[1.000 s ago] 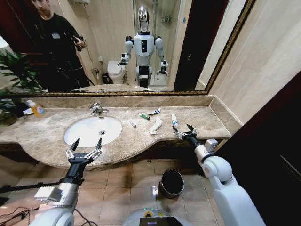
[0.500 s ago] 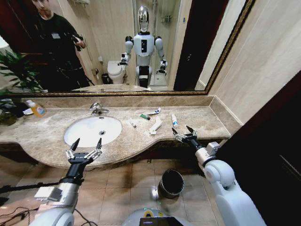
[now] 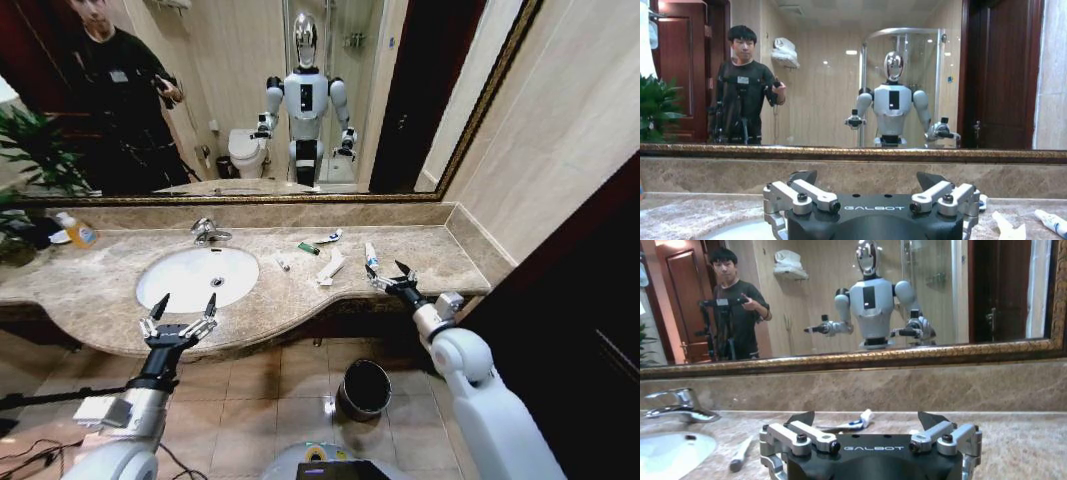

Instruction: Pick up the trash from the sink and place it in the trash bin.

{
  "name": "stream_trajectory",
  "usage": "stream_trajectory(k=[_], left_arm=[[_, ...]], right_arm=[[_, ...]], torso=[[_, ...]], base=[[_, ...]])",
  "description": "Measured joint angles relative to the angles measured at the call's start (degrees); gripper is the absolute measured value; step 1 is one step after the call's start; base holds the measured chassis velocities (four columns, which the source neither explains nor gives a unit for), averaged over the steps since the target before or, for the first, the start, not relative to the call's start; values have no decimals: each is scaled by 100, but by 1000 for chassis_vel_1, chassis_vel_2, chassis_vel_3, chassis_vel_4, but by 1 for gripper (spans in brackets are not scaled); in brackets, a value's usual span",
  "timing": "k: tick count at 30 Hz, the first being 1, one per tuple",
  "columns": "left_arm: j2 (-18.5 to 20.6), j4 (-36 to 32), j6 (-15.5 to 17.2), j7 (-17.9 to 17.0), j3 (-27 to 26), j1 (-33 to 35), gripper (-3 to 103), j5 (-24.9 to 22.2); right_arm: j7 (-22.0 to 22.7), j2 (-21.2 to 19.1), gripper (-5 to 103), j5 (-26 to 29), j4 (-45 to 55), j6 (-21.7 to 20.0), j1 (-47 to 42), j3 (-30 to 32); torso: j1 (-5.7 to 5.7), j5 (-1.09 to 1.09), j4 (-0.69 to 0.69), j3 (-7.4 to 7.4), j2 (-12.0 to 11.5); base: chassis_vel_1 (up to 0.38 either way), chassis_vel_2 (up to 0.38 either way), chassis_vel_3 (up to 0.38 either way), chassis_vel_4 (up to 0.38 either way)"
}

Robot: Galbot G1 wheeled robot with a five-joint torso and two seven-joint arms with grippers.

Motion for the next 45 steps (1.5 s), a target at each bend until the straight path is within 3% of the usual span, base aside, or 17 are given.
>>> stream_trajectory(k=[13,26,37,45], left_arm=[[0,0,0,0,0,0,100,0],[0,0,0,0,0,0,100,0],[0,0,0,0,0,0,100,0],[0,0,0,0,0,0,100,0]], right_arm=[[-5,-137,100,79,-1057,-201,1014,-268],[47,116,100,-320,-2544,-342,2187,-815],[118,397,100,-828,-3307,-329,2427,-912],[315,522,101,-873,-3424,-398,2429,-934]], torso=[[1,0,0,0,0],[1,0,0,0,0],[0,0,0,0,0],[0,0,0,0,0]], base=[[0,0,0,0],[0,0,0,0],[0,0,0,0],[0,0,0,0]])
